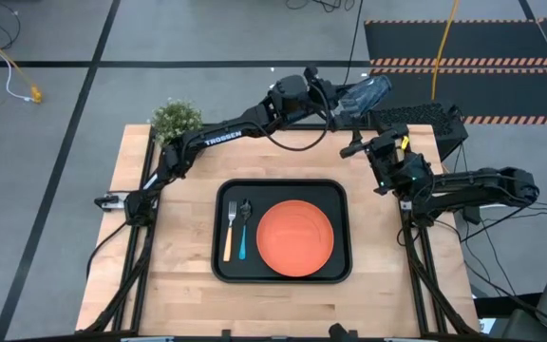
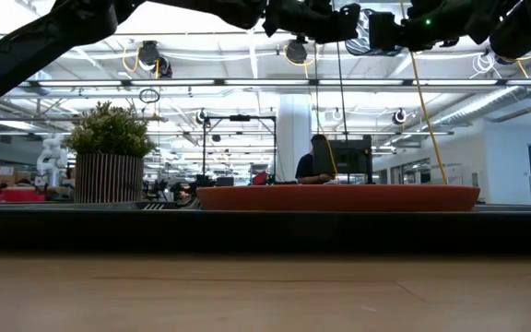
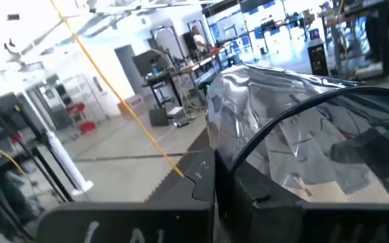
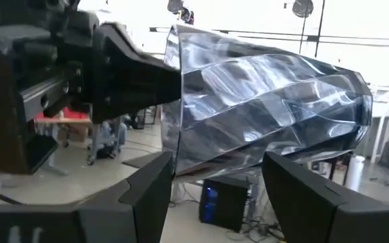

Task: Pick and place plate/cup/fork/spoon on tray
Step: Put the blue cup to the top right of the orange plate on the black table tray

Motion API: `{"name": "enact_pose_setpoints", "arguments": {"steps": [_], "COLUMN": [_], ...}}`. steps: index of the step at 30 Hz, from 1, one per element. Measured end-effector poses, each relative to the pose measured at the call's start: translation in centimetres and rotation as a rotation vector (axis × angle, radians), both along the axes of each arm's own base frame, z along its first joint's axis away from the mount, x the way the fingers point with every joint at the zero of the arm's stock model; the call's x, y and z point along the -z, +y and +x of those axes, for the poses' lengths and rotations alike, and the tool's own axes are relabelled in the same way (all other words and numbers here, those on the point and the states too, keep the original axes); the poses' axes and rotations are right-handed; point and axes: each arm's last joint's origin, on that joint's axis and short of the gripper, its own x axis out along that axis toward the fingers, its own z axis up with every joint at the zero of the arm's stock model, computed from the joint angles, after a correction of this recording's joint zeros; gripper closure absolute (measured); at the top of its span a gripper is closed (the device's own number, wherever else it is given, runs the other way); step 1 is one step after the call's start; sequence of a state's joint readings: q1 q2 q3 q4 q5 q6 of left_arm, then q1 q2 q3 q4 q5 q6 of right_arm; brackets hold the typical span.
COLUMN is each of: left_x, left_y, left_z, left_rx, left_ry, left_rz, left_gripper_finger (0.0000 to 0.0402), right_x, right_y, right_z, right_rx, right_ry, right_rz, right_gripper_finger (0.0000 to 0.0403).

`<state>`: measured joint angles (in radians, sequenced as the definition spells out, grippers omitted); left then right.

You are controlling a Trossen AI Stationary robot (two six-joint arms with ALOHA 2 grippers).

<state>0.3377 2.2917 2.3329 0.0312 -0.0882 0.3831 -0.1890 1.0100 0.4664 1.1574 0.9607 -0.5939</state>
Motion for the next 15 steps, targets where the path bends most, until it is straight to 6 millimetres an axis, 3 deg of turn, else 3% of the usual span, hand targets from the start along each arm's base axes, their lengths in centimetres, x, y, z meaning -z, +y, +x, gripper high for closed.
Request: {"name": "enact_pose_setpoints", "arguments": {"steps": [15], "left_x": [-0.08], "left_y": [0.55], "left_z": [-0.20], "left_rx": [0.062], "left_ry": [0.008], "left_rz": [0.040], "left_gripper_finger": [0.0387], "right_x": [-0.15], "right_y": [-0.45], "right_z": [-0.17], "right_rx": [0.012], "right_ry": [0.009], "right_rz": [-0.025], "right_gripper_finger": [0.0186]}}
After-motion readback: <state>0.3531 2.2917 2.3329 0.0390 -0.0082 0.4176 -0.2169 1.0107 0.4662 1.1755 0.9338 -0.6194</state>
